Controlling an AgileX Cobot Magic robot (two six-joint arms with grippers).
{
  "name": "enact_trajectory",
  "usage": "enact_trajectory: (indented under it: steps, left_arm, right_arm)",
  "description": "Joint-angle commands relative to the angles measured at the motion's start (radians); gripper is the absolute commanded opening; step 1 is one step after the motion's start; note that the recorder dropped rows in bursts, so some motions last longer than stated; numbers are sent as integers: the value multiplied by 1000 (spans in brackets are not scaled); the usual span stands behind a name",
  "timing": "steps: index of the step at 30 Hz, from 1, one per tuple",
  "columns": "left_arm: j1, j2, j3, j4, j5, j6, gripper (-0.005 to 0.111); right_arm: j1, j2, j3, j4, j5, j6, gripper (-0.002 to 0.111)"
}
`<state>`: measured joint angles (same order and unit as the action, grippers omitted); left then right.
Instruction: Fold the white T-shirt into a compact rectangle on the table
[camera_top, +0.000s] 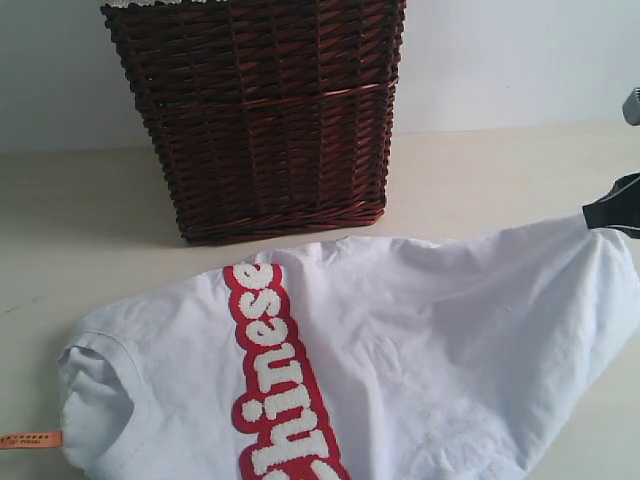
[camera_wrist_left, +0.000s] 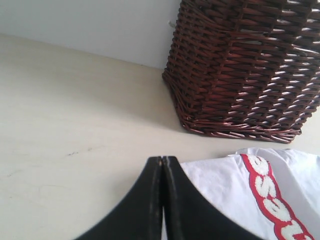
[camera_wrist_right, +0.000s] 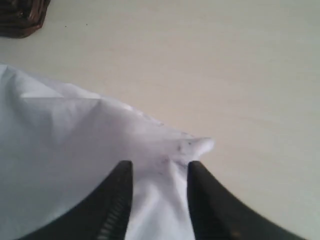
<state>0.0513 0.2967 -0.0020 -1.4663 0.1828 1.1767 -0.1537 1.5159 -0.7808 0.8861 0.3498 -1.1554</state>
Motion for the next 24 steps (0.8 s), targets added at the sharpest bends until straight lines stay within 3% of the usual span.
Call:
enact_trajectory:
  steps: [1, 4, 6, 8, 13, 15, 20, 22, 24]
  left_arm:
    - [-4, -7, 2, -3, 5, -3, 0]
    - [-4, -7, 2, -3, 5, -3, 0]
    - [-4, -7, 2, -3, 5, -3, 0]
    - [-4, -7, 2, -3, 5, -3, 0]
    - [-4, -7, 2, -3, 2, -3, 0]
    - [-4, -7, 2, -3, 2, -3, 0]
    - [-4, -7, 2, -3, 2, -3, 0]
    - [-4, -7, 2, -3, 2, -3, 0]
    - [-4, -7, 2, -3, 2, -3, 0]
  right_arm:
    - [2, -28, -4, 9, -62, -55, 53]
    - [-1, -137, -4, -242, 93, -20, 53]
    - [-16, -218, 14, -374, 351, 44, 53]
    - [-20, -235, 87, -408, 495, -92, 53]
    - [-20, -114, 294, -357, 214, -666, 53]
    - [-20, -41, 301, -268, 63, -771, 52]
    - [-20, 103, 293, -230, -30, -950, 45]
    - [-20, 140, 293, -230, -62, -950, 40]
    - [-20, 153, 293, -230, -71, -950, 23]
